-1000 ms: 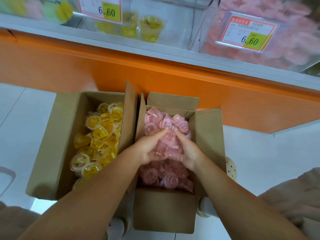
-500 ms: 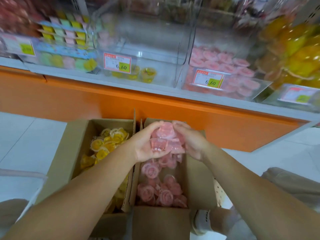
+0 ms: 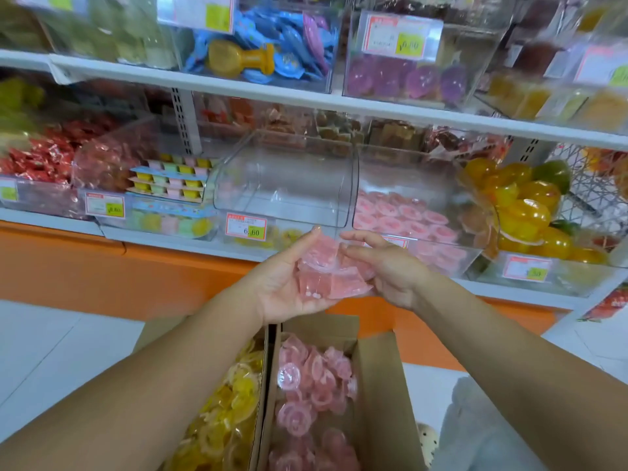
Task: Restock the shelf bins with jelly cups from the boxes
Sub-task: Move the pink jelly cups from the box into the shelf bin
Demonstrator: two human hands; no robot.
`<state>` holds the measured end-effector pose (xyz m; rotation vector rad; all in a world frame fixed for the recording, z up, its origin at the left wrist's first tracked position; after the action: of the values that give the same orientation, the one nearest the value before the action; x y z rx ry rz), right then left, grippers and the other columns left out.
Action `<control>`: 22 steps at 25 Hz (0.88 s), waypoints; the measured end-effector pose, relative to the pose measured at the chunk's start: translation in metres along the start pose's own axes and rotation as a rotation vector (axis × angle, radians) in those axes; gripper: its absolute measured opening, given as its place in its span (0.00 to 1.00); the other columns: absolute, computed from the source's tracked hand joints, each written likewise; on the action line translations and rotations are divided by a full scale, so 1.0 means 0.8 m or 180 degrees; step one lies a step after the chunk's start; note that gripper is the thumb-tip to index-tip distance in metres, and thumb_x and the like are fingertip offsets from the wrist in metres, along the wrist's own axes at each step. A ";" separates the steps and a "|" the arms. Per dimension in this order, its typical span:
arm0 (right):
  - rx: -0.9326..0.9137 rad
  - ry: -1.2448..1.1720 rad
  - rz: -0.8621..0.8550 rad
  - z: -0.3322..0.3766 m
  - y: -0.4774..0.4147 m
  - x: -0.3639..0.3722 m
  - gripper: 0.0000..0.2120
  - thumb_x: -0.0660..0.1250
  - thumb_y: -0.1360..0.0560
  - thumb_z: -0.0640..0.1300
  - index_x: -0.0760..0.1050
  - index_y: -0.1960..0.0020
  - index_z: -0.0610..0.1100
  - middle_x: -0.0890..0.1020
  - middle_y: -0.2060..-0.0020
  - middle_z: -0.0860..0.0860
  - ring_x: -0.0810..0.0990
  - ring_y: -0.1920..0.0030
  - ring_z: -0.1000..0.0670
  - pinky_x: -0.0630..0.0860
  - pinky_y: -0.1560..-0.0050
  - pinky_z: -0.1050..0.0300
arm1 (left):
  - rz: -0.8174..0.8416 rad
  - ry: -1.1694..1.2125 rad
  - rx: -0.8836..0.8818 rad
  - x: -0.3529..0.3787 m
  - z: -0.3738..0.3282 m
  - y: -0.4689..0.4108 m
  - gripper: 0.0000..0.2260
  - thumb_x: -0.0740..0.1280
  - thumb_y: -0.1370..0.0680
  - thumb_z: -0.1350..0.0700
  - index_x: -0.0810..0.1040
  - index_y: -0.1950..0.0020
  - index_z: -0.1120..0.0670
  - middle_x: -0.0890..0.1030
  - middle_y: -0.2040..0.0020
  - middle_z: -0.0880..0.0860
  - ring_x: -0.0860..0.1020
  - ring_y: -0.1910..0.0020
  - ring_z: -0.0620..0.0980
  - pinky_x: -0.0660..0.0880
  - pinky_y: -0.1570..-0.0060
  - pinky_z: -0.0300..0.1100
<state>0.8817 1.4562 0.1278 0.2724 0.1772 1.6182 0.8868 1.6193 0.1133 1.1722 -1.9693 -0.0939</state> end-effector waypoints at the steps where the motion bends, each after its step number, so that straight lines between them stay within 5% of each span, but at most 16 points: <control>1: -0.0076 0.0045 -0.0050 0.007 -0.003 0.000 0.09 0.66 0.22 0.42 0.76 0.43 0.52 0.82 0.56 0.52 0.80 0.66 0.52 0.76 0.70 0.61 | 0.0004 0.0049 0.0020 0.003 -0.006 0.002 0.24 0.74 0.31 0.43 0.80 0.40 0.55 0.83 0.42 0.58 0.83 0.45 0.58 0.79 0.46 0.54; 5: -0.0190 0.0128 -0.0244 0.021 -0.016 -0.001 0.07 0.66 0.24 0.43 0.78 0.46 0.49 0.82 0.54 0.50 0.78 0.60 0.50 0.75 0.66 0.59 | -0.0089 0.0250 0.0218 0.000 -0.027 -0.002 0.25 0.74 0.29 0.44 0.78 0.38 0.56 0.84 0.48 0.57 0.84 0.52 0.55 0.83 0.59 0.50; 9: -0.0010 -0.0030 -0.0260 0.009 -0.031 0.007 0.04 0.68 0.25 0.44 0.79 0.51 0.45 0.83 0.61 0.48 0.82 0.65 0.49 0.78 0.57 0.52 | -0.0093 0.0507 0.0204 -0.007 -0.033 -0.012 0.20 0.72 0.28 0.43 0.79 0.43 0.55 0.83 0.54 0.58 0.84 0.59 0.55 0.83 0.64 0.49; 12: 0.0179 -0.0565 -0.0546 -0.001 -0.038 0.012 0.05 0.70 0.25 0.45 0.78 0.50 0.46 0.84 0.60 0.50 0.84 0.66 0.50 0.82 0.64 0.54 | -0.0100 0.0709 0.0200 -0.009 -0.028 -0.025 0.19 0.71 0.26 0.44 0.79 0.43 0.56 0.84 0.52 0.59 0.85 0.58 0.56 0.83 0.64 0.49; 20: -0.0230 0.0455 -0.0599 0.025 -0.036 -0.009 0.11 0.75 0.30 0.47 0.75 0.57 0.43 0.84 0.61 0.44 0.84 0.66 0.45 0.79 0.66 0.54 | 0.0034 0.0497 0.0219 -0.022 -0.037 -0.028 0.19 0.73 0.29 0.43 0.81 0.47 0.55 0.82 0.49 0.58 0.82 0.53 0.57 0.82 0.49 0.53; 22: -0.0205 0.0418 -0.0635 0.032 -0.035 -0.013 0.13 0.76 0.31 0.46 0.73 0.61 0.44 0.83 0.66 0.43 0.83 0.68 0.45 0.79 0.65 0.52 | 0.0033 0.0560 0.0243 -0.019 -0.044 -0.021 0.19 0.74 0.29 0.44 0.81 0.46 0.55 0.81 0.48 0.60 0.82 0.47 0.60 0.83 0.52 0.54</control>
<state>0.9165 1.4462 0.1437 0.0954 0.2447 1.4410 0.9262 1.6327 0.1199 1.1775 -1.8376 0.0879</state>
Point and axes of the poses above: each hand's wrist, its own y-axis away from the middle knuckle, its own x-axis out of the palm, z = x × y, the point moved 2 cm from there along -y, towards the middle knuckle
